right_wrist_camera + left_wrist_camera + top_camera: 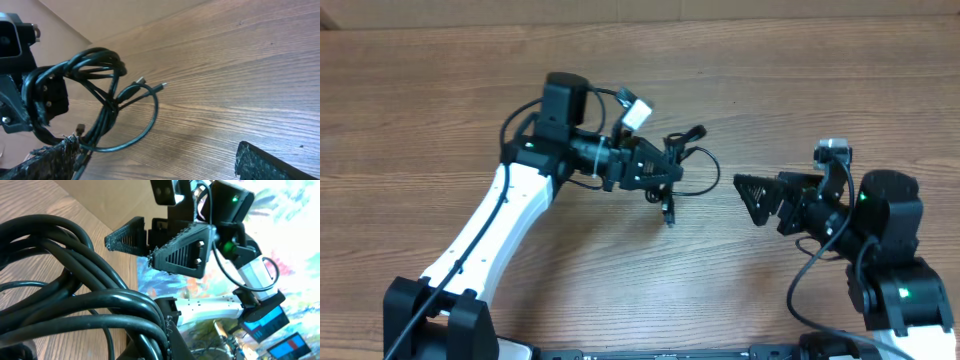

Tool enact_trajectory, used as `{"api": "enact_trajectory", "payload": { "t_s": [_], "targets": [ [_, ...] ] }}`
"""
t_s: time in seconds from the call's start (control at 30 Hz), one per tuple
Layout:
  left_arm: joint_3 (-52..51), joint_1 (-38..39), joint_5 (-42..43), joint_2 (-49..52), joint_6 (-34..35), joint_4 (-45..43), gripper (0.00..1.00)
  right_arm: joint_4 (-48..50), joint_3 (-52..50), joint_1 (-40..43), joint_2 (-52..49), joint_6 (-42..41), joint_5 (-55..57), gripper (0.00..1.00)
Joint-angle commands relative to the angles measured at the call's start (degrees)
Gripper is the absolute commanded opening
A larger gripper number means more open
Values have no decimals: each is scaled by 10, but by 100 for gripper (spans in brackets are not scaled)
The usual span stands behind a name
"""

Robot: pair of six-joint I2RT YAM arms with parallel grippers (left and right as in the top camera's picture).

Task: Untangle cables
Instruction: 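Move the right gripper toward the hanging cables and grasp a strand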

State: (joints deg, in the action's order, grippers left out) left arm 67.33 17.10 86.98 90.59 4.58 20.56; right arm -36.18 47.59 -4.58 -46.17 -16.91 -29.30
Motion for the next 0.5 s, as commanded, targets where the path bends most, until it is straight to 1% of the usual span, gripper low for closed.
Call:
{"api": "enact_trajectory", "payload": {
  "t_s": [0.0,0.13,0.2,0.3,0.33,0.37,0.47],
  "targets": [
    [17,-19,37,-18,7,20,4,28,17,1,-21,1,-37,100],
    [17,-21,37,-18,8,21,4,65,17,1,-44,21,-69,99],
    [17,-21,37,-18,8,21,4,85,17,1,-56,59,-80,92],
    [17,-21,37,-18,8,21,4,105,17,1,-74,133,-82,69],
    [17,-21,37,-18,8,22,4,111,16,1,-81,160,-81,64],
    [17,-21,37,-18,8,23,4,119,16,1,-89,187,-83,61],
    [17,-21,37,-18,8,23,4,144,16,1,-111,243,-111,61]
  ]
}}
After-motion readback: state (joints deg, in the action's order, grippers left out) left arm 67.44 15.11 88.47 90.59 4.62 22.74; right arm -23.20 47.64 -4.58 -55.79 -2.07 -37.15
